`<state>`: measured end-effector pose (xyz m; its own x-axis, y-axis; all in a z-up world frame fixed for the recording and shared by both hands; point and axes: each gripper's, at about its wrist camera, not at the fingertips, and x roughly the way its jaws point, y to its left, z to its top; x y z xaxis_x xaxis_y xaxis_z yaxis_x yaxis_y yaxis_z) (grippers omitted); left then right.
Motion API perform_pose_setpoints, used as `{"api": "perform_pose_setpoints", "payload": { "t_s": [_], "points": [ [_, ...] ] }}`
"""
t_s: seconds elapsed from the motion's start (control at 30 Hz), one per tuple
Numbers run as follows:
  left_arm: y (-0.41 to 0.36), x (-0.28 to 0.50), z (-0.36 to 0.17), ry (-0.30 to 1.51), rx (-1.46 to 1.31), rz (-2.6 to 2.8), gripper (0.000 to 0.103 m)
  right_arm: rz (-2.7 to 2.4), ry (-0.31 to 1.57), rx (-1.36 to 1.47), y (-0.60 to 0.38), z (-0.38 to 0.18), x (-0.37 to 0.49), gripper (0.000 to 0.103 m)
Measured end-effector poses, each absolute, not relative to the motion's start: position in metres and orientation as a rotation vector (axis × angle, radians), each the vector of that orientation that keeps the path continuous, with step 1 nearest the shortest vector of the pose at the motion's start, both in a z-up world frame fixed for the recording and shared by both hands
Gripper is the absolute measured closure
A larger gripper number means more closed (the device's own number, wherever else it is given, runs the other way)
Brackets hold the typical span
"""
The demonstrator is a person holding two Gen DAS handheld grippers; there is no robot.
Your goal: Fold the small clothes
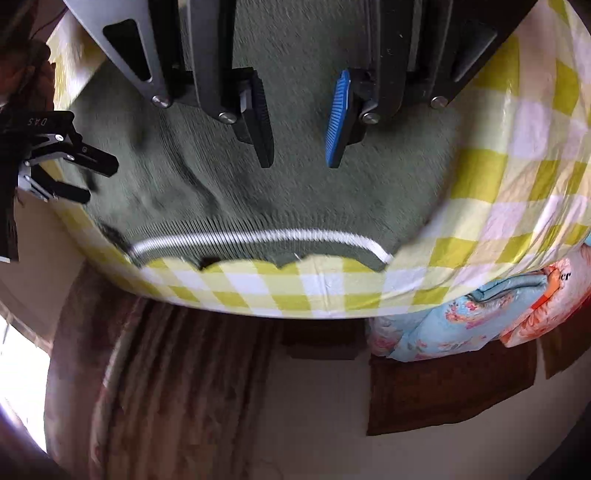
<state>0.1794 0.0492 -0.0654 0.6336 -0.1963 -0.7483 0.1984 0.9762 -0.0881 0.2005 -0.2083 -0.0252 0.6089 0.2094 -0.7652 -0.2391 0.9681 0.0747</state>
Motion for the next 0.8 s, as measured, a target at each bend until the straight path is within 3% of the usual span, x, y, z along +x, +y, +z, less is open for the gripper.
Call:
{"api": "perform_pose_setpoints", "payload": {
  "t_s": [0.07,0.17,0.4,0.67,0.8],
  "points": [
    [0.036,0.158,-0.081,0.865,0.091,-0.242,0.072,0.261,0.889,-0.097,-0.200,-0.036,0.178,0.000],
    [0.038,0.128,-0.087,0.774,0.177,-0.200,0.061,0.252,0.842,-0.173,-0.204,-0.043,0.152,0.000],
    [0.060,0.129,-0.088,0.801,0.119,-0.192,0.036,0.224,0.861,-0.151,-0.245,-0.042,0.140,0.000],
    [0.060,0.128,-0.089,0.788,0.117,-0.175,0.034,0.161,0.859,-0.141,-0.234,-0.025,0.128,0.000],
    [0.060,0.127,-0.090,0.781,0.119,-0.180,0.034,0.170,0.896,-0.256,-0.213,-0.044,0.131,0.000]
  ]
}}
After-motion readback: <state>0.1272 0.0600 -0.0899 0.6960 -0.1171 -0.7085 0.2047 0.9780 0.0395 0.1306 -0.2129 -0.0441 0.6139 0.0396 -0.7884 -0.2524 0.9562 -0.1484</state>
